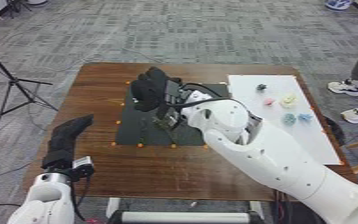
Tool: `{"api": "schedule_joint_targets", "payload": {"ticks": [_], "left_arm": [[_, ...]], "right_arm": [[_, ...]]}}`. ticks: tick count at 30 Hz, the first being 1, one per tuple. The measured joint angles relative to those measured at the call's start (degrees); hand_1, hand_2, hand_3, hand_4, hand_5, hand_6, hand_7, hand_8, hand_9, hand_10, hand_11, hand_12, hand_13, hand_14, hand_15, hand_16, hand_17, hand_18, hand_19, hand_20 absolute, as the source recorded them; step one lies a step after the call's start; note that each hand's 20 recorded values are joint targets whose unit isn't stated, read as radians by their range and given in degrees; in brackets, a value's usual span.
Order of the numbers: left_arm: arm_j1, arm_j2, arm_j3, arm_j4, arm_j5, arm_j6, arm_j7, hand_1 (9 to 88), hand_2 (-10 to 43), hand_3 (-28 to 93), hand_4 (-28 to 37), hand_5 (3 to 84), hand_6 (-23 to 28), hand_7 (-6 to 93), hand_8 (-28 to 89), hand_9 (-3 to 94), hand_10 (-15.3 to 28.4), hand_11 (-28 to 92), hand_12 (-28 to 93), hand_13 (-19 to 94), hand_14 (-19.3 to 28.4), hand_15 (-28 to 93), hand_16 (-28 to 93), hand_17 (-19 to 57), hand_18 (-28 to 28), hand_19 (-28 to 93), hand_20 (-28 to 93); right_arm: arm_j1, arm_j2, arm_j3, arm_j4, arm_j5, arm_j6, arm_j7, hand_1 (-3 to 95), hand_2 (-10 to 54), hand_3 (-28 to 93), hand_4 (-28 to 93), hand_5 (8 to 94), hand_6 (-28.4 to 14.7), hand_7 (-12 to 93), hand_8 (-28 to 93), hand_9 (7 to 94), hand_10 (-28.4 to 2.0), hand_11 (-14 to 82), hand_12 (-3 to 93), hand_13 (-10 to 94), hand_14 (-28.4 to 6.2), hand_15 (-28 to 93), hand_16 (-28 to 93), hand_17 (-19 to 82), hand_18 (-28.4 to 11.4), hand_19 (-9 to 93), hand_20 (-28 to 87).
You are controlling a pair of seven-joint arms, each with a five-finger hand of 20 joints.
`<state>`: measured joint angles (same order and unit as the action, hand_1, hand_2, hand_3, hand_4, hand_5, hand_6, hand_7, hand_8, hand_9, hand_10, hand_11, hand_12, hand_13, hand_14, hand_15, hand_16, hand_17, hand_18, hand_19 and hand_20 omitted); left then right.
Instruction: Arrange flowers
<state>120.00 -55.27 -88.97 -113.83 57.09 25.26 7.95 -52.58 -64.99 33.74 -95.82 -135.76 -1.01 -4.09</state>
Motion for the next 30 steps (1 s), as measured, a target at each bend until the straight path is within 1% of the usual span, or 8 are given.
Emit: {"api": "schedule_joint_targets", "payload": {"ticks": [4, 9, 15, 17, 20, 25, 28, 30], "left_arm": [[-0.32, 0.30, 0.68, 0.14, -1.24, 0.69, 1.86, 22.0, 28.2, 67, -28.2, 47.7, 4.0, 14.2, -8, 43.5, 13.4, 18, 9, 28, 11.5, 6, -1, 4.0, 2.5, 1, 12], [-1.71, 0.39, 2.64, 0.56, -3.13, 2.93, 5.23, 25.3, 33.8, 62, -28.3, 45.3, 5.0, 13.8, -8, 44.8, 13.6, 18, 8, 29, 11.3, 7, -1, 5.2, 2.7, 1, 13], [-3.45, 0.39, 4.60, 0.54, -6.49, 8.44, 5.84, 27.2, 34.4, 60, -28.3, 44.1, 6.5, 13.4, -9, 45.4, 14.1, 18, 7, 29, 11.5, 7, -2, 5.7, 2.9, 1, 13], [-3.80, 0.39, 4.89, 0.54, -7.47, 9.29, 5.97, 26.3, 34.2, 61, -28.3, 44.3, 6.4, 13.7, -9, 45.5, 14.1, 18, 7, 30, 11.6, 7, -2, 5.7, 2.9, 1, 13], [-4.12, 0.36, 5.14, 0.54, -8.18, 9.37, 6.23, 25.0, 34.2, 62, -28.3, 45.0, 6.0, 13.9, -9, 45.5, 14.2, 18, 7, 30, 11.7, 8, -2, 5.8, 3.0, 1, 13], [-4.35, 0.26, 5.38, 0.56, -8.19, 9.14, 6.49, 22.2, 33.3, 66, -28.3, 47.0, 5.3, 14.3, -9, 45.7, 13.9, 18, 7, 31, 12.1, 9, -2, 6.4, 4.5, 2, 13], [-4.33, 0.24, 5.29, 0.53, -7.52, 8.64, 6.33, 22.0, 32.9, 67, -28.3, 47.8, 5.4, 14.2, -9, 46.2, 13.9, 18, 7, 31, 12.3, 9, -2, 6.5, 4.8, 2, 14], [-4.30, 0.24, 5.17, 0.50, -6.52, 8.07, 6.08, 22.1, 32.7, 67, -28.3, 48.4, 5.7, 13.8, -9, 46.9, 14.0, 18, 7, 32, 12.5, 10, -2, 6.6, 4.9, 2, 14]], "right_arm": [[-0.98, -1.83, 0.34, 2.89, -2.68, 0.01, -0.70, 53.2, -7.8, 63, -28, 78.9, 3.3, 34, 5, 82.8, -8.8, 45.2, 32.4, 67, -12.6, 77, 45, 32, -22.7, 73, 54], [-2.91, -4.87, 2.04, 7.38, -4.87, 0.39, -2.09, 53.2, -7.7, 63, -28, 78.8, 3.3, 34, 4, 82.5, -8.8, 45.2, 32.4, 66, -12.6, 77, 46, 32, -22.6, 73, 54], [-4.84, -7.37, 2.43, 9.01, -6.70, 1.12, -2.45, 53.2, -7.7, 63, -28, 78.7, 3.7, 34, 3, 82.4, -8.9, 45.3, 32.3, 66, -12.7, 77, 46, 32, -22.6, 73, 54], [-5.64, -8.45, 3.07, 9.49, -7.29, 1.28, -2.85, 53.1, -7.6, 63, -28, 78.7, 3.7, 34, 3, 82.3, -9.0, 45.3, 32.3, 66, -12.7, 77, 46, 32, -22.5, 73, 54], [-6.89, -10.19, 4.06, 10.28, -8.43, 1.32, -3.62, 53.1, -7.5, 63, -28, 78.4, 3.9, 34, 3, 82.2, -9.1, 45.4, 32.3, 66, -12.8, 77, 46, 32, -22.7, 72, 54], [-9.10, -13.02, 5.58, 11.65, -10.55, 1.16, -4.35, 53.0, -7.6, 63, -28, 79.0, 3.5, 34, 3, 82.3, -9.3, 45.4, 32.2, 66, -12.8, 77, 46, 32, -22.7, 72, 54], [-9.66, -13.45, 5.41, 11.72, -9.37, 0.59, -3.49, 53.0, -7.6, 63, -27, 79.0, 3.3, 34, 3, 82.4, -9.4, 45.4, 32.1, 66, -12.9, 77, 46, 32, -22.7, 72, 54], [-9.69, -13.36, 5.01, 11.64, -6.31, 0.12, -1.79, 53.0, -7.6, 63, -27, 79.3, 3.5, 34, 4, 82.6, -9.4, 45.4, 32.1, 66, -12.9, 77, 46, 32, -22.8, 73, 54]]}}
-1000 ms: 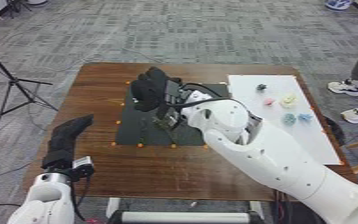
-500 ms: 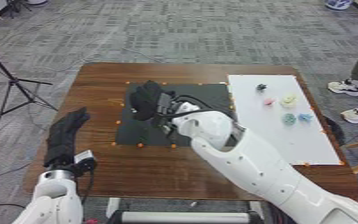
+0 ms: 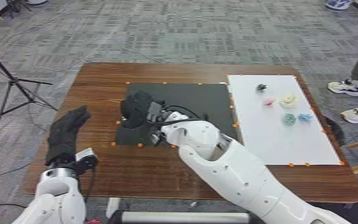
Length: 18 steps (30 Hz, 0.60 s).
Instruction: Arrange flowers
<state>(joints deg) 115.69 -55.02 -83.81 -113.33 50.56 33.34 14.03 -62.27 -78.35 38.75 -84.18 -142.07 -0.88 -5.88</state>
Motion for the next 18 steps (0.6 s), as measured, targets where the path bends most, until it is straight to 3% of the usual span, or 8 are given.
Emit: {"api": "schedule_joint_targets", "payload": {"ticks": [5, 10, 13, 18], "left_arm": [[-0.08, -0.08, -0.37, 0.12, 1.96, -1.67, -0.46, 22.6, 32.1, 68, -28.3, 48.9, 6.1, 13.5, -9, 47.4, 14.0, 19, 7, 33, 12.5, 10, -2, 6.9, 4.9, 3, 14], [-0.03, -0.27, -1.00, 0.45, 3.56, -3.37, -0.81, 22.6, 31.6, 68, -28.3, 48.7, 5.8, 13.7, -9, 47.3, 13.9, 19, 7, 33, 12.6, 11, -3, 6.8, 5.2, 3, 14], [-0.27, -0.32, -0.75, 0.80, 4.53, -3.58, -1.16, 22.7, 31.4, 68, -28.3, 48.5, 5.7, 13.6, -9, 47.3, 13.9, 18, 7, 33, 12.7, 11, -3, 6.8, 5.3, 3, 14], [-1.87, -0.40, 0.71, 1.39, 4.89, -3.20, -1.72, 22.9, 29.7, 69, -28.3, 48.0, 5.5, 13.6, -9, 47.1, 13.9, 18, 7, 32, 12.6, 11, -3, 6.7, 5.3, 3, 14]], "right_arm": [[0.02, 0.37, -0.78, -0.09, 3.59, 0.50, 3.69, 53.0, -7.6, 63, -27, 79.5, 3.5, 33, 4, 82.6, -9.5, 45.4, 32.1, 66, -13.0, 77, 46, 32, -22.9, 73, 54], [-0.03, 0.45, -1.45, 0.67, -3.16, 3.30, 3.34, 53.0, -7.8, 63, -27, 79.8, 3.4, 33, 4, 82.6, -9.3, 45.5, 32.1, 66, -13.1, 77, 46, 32, -22.9, 72, 54], [-0.26, 0.38, -1.82, 1.63, -6.63, 6.37, 2.95, 52.9, -7.9, 63, -27, 79.8, 3.6, 33, 4, 82.6, -9.4, 45.5, 32.2, 66, -13.1, 77, 46, 32, -22.9, 73, 54], [-1.05, 0.25, -2.08, 2.07, -6.05, 7.56, 3.09, 52.7, -7.9, 63, -27, 79.9, 3.7, 33, 4, 82.4, -9.6, 45.4, 32.2, 66, -13.4, 77, 46, 32, -23.0, 72, 54]]}}
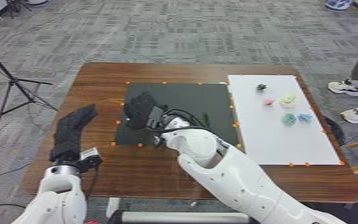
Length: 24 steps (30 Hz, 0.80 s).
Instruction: Arrange flowers
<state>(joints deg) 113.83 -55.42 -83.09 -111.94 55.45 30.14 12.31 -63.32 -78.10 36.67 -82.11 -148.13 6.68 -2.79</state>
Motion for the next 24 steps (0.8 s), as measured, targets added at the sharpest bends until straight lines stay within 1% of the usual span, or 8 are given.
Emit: {"api": "schedule_joint_targets", "payload": {"ticks": [1, 4, 5, 6, 10, 15, 24], "left_arm": [[-0.20, -0.03, 0.12, 0.00, 0.00, 0.08, -0.02, 22.9, 26.9, 69, -28.3, 47.7, 5.4, 13.6, -9, 46.9, 13.9, 19, 7, 32, 12.6, 11, -3, 6.7, 5.3, 3, 14], [-0.47, -0.08, 0.19, 0.00, 0.00, 0.36, -0.01, 22.1, 22.3, 68, -28.3, 47.3, 5.5, 13.8, -9, 46.3, 13.6, 19, 7, 32, 12.4, 10, -3, 6.5, 5.4, 3, 14], [-0.48, -0.09, 0.19, -0.01, 0.00, 0.50, 0.00, 21.3, 19.1, 69, -28.3, 47.0, 5.6, 13.7, -9, 46.1, 13.5, 19, 7, 32, 12.4, 10, -3, 6.4, 5.5, 3, 14], [-0.48, -0.10, 0.19, -0.02, -0.01, 0.62, 0.03, 20.7, 17.0, 69, -28.3, 46.7, 5.7, 13.6, -9, 45.9, 13.6, 19, 7, 32, 12.3, 10, -3, 6.3, 5.7, 3, 14], [-0.30, -0.10, 0.10, -0.10, -0.07, 0.74, 0.19, 20.1, 13.2, 69, -28.3, 46.4, 5.8, 13.4, -8, 45.3, 13.5, 19, 7, 32, 12.4, 10, -2, 6.0, 5.9, 3, 13], [0.42, -0.13, -0.44, -0.29, -0.10, 0.56, 0.51, 19.3, 11.1, 70, -28.3, 46.2, 5.8, 13.3, -8, 45.0, 13.6, 18, 8, 32, 12.6, 10, -2, 5.7, 6.5, 3, 13], [2.23, -0.33, -1.25, -0.69, -0.32, -0.09, 1.32, 18.8, 9.9, 70, -28.3, 45.2, 5.9, 13.1, -8, 44.5, 13.5, 19, 8, 31, 12.8, 10, -2, 5.4, 6.8, 4, 13]], "right_arm": [[-0.12, -0.02, -0.09, 0.05, 0.25, 0.00, 0.08, 52.7, -7.9, 63, -26, 79.9, 3.7, 33, 4, 82.4, -9.7, 45.4, 32.2, 66, -13.4, 77, 46, 32, -23.0, 72, 54], [-0.30, -0.04, -0.51, 0.20, 1.10, 0.00, 0.52, 52.1, -8.1, 63, -26, 80.2, 3.7, 33, 4, 82.4, -9.9, 45.3, 32.2, 66, -13.5, 77, 46, 32, -23.1, 72, 54], [-0.31, -0.05, -0.63, 0.28, 1.39, 0.04, 0.70, 51.6, -8.2, 63, -25, 80.2, 3.8, 32, 4, 82.4, -10.0, 45.2, 32.1, 66, -13.6, 77, 46, 32, -23.2, 72, 54], [-0.31, -0.07, -0.77, 0.36, 1.73, 0.13, 0.91, 51.2, -8.2, 63, -25, 80.4, 3.9, 32, 4, 82.4, -10.1, 45.1, 32.1, 66, -13.7, 77, 46, 31, -23.3, 72, 54], [-0.28, -0.07, -1.49, 0.55, 3.78, 1.15, 2.16, 50.3, -7.9, 63, -24, 80.4, 4.2, 31, 2, 82.4, -10.6, 44.8, 32.1, 65, -14.1, 77, 46, 31, -23.5, 72, 54], [-0.17, -0.10, -2.15, 0.56, 5.24, 2.39, 3.77, 49.4, -7.4, 63, -24, 80.1, 4.2, 30, 1, 82.5, -10.7, 44.7, 32.1, 65, -14.3, 77, 46, 31, -23.7, 72, 54], [-0.23, -0.72, -1.65, 1.77, 4.74, 2.83, 5.07, 50.1, -6.9, 62, -24, 79.0, 4.4, 29, -1, 82.5, -11.0, 44.5, 32.1, 65, -14.4, 77, 45, 31, -23.9, 72, 54]]}}
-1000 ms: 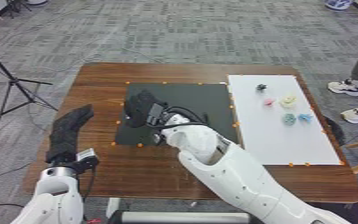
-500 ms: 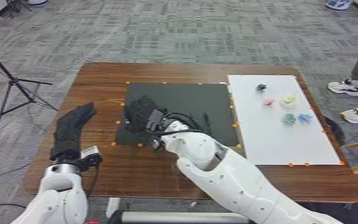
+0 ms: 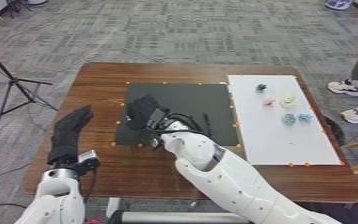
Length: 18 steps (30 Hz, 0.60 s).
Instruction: Arrange flowers
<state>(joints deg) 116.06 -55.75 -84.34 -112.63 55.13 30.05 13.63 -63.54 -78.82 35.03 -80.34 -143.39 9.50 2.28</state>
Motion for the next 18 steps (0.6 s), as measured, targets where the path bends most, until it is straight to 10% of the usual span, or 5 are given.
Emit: {"api": "schedule_joint_targets", "payload": {"ticks": [18], "left_arm": [[1.12, -0.15, -0.22, -0.16, -0.32, -0.24, 0.37, 18.4, 8.4, 70, -28.3, 43.5, 6.0, 13.0, -8, 43.3, 13.4, 18, 8, 31, 12.8, 9, -1, 5.2, 7.0, 4, 13]], "right_arm": [[-1.39, -2.11, 2.10, 2.54, -2.55, 0.51, 0.39, 48.8, -6.4, 62, -23, 78.3, 4.8, 28, -3, 82.5, -11.3, 44.0, 32.0, 65, -14.6, 77, 46, 31, -24.0, 72, 53]]}}
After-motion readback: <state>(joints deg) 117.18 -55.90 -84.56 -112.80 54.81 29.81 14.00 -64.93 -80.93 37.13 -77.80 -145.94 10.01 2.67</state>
